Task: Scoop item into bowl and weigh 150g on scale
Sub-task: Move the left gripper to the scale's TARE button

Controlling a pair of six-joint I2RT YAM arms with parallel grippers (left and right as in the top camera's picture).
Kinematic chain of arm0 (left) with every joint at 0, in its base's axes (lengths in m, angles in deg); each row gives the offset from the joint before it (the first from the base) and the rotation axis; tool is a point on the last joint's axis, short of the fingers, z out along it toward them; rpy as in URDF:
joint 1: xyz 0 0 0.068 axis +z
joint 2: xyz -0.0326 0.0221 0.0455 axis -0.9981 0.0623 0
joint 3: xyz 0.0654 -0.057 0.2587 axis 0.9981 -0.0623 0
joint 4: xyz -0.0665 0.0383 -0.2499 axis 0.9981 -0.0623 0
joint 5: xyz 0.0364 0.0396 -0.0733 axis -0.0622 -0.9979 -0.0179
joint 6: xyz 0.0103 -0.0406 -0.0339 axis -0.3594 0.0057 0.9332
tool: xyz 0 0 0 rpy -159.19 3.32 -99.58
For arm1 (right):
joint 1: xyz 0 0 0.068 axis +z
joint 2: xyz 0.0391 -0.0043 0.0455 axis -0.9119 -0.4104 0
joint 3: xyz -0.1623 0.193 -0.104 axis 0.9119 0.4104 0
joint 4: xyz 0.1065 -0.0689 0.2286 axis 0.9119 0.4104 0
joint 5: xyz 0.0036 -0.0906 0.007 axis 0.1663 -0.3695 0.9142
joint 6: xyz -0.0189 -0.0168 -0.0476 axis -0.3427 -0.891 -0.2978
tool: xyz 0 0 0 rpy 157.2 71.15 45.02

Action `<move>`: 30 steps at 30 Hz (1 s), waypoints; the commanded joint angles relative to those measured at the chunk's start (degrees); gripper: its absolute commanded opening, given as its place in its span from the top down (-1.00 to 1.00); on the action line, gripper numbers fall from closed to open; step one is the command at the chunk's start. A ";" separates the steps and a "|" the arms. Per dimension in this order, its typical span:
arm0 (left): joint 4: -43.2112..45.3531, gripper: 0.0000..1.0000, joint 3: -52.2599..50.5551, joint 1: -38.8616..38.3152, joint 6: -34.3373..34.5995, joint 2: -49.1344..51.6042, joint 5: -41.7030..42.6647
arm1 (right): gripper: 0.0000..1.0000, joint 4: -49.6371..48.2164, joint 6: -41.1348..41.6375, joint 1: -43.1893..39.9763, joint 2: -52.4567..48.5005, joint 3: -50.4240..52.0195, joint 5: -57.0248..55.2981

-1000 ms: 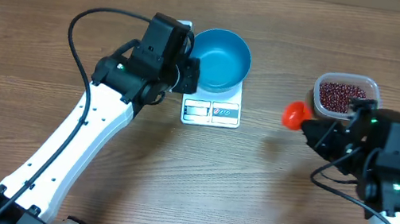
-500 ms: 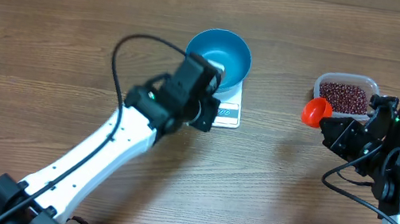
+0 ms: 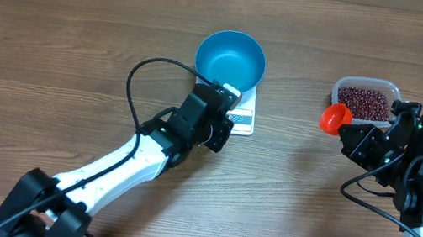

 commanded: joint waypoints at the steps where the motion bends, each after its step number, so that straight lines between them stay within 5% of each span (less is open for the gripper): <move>1: 1.99 0.91 -0.85 -0.31 -2.78 3.76 0.24 | 0.92 -0.63 -0.02 -0.37 0.59 -1.49 -0.59; 30: 14.38 0.92 -0.85 -0.55 -2.49 14.53 -4.57 | 0.92 0.00 -0.02 -0.37 0.57 -1.44 -0.59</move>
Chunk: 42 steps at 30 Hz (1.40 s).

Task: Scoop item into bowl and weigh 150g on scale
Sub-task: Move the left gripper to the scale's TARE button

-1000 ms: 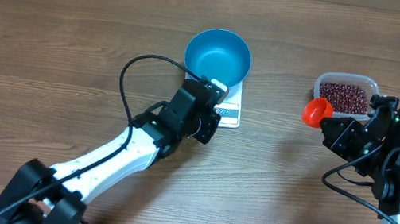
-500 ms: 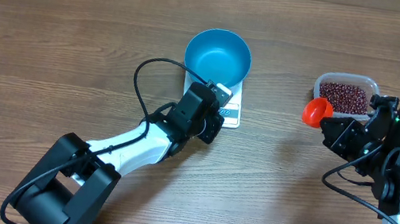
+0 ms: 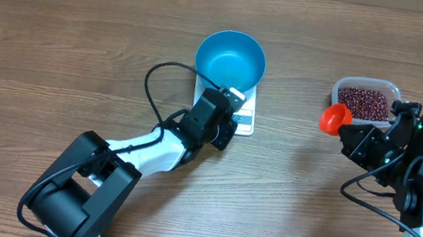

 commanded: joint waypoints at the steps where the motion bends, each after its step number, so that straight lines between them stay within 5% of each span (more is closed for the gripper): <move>1: 0.48 0.92 -0.44 -0.44 -0.42 0.79 -2.05 | 0.92 -0.11 -0.02 -0.39 0.57 -1.44 -0.59; 42: 3.96 0.91 -0.44 -0.39 0.28 2.25 -3.30 | 0.92 0.63 0.17 -0.39 0.57 -1.44 -0.55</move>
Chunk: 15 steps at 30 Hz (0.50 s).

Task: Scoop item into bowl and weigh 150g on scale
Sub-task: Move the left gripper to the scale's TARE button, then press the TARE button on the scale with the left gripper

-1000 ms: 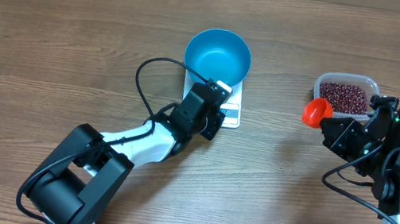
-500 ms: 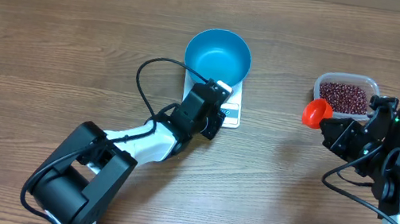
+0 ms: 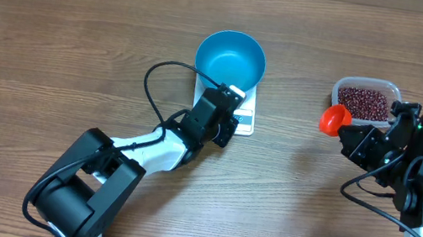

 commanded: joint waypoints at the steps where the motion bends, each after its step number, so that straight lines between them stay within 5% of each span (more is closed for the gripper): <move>1: 0.50 0.91 -0.39 -0.39 0.22 0.85 -1.62 | 0.92 0.22 0.17 -0.39 0.57 -1.44 -0.55; 15: 1.20 0.92 -0.39 -0.39 0.20 0.85 -1.60 | 0.92 0.57 0.17 -0.39 0.57 -1.44 -0.55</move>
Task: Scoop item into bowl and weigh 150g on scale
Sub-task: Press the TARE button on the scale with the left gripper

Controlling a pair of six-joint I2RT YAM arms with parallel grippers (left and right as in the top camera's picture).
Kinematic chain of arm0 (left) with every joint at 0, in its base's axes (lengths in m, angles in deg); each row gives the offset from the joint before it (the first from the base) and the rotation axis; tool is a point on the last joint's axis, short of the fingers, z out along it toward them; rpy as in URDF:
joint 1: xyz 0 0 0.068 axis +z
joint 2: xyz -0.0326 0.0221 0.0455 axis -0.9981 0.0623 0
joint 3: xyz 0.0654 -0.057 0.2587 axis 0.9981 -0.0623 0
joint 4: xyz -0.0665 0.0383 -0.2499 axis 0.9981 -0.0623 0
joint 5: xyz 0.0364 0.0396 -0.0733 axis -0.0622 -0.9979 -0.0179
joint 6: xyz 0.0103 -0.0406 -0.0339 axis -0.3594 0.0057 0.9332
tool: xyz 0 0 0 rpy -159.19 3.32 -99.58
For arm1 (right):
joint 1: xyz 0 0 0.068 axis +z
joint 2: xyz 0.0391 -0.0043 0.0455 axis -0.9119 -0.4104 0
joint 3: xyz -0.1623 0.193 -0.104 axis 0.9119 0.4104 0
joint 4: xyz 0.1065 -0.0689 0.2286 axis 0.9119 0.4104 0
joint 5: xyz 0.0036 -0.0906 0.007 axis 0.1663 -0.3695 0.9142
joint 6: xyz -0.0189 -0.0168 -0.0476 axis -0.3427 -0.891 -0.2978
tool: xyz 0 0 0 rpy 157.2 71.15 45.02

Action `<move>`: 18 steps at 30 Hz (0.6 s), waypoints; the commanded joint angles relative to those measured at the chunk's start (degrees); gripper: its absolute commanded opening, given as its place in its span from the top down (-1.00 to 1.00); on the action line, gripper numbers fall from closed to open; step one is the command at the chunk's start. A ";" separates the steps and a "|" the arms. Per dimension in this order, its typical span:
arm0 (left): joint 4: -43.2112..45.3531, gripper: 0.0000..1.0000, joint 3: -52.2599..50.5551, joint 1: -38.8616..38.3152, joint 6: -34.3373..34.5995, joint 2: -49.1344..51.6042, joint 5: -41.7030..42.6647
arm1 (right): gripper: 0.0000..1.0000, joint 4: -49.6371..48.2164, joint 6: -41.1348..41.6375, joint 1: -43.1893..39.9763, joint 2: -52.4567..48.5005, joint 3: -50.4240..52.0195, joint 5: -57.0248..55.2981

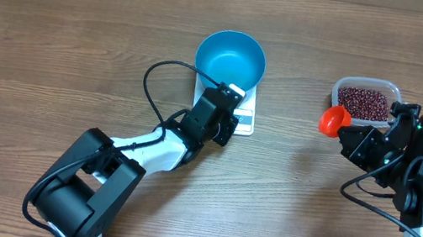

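A blue bowl [231, 57] stands empty on the small white scale [247, 112] at the table's middle. My left gripper [231, 113] rests over the scale's front part, at the display. Its fingers are hidden under the wrist, so their state does not show. A clear tub of red beans [363, 100] sits at the right. Just left of the tub hangs a red scoop [334, 118], its handle in my right gripper [350, 134], which is shut on it. The scoop's cup looks empty.
The left arm's black cable [167, 86] loops over the table left of the scale. The right arm's body fills the right edge below the tub. Bare wooden table [54, 34] lies to the left and behind.
At first my left arm reached long from the lower left with its gripper at the scale's front. A second later the arm was folded closer, gripper still at the scale's display, and it has stayed there. My right gripper held the red scoop beside the bean tub throughout.
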 commanded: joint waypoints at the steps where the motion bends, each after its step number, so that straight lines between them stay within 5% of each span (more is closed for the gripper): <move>1: 0.52 0.92 -0.39 -0.39 0.20 0.85 -0.79 | 0.92 0.17 0.13 -0.37 0.57 -1.44 -0.57; 18: 1.75 0.91 -0.39 -0.39 0.20 2.75 -0.33 | 0.92 0.50 0.13 -0.37 0.57 -1.44 -0.59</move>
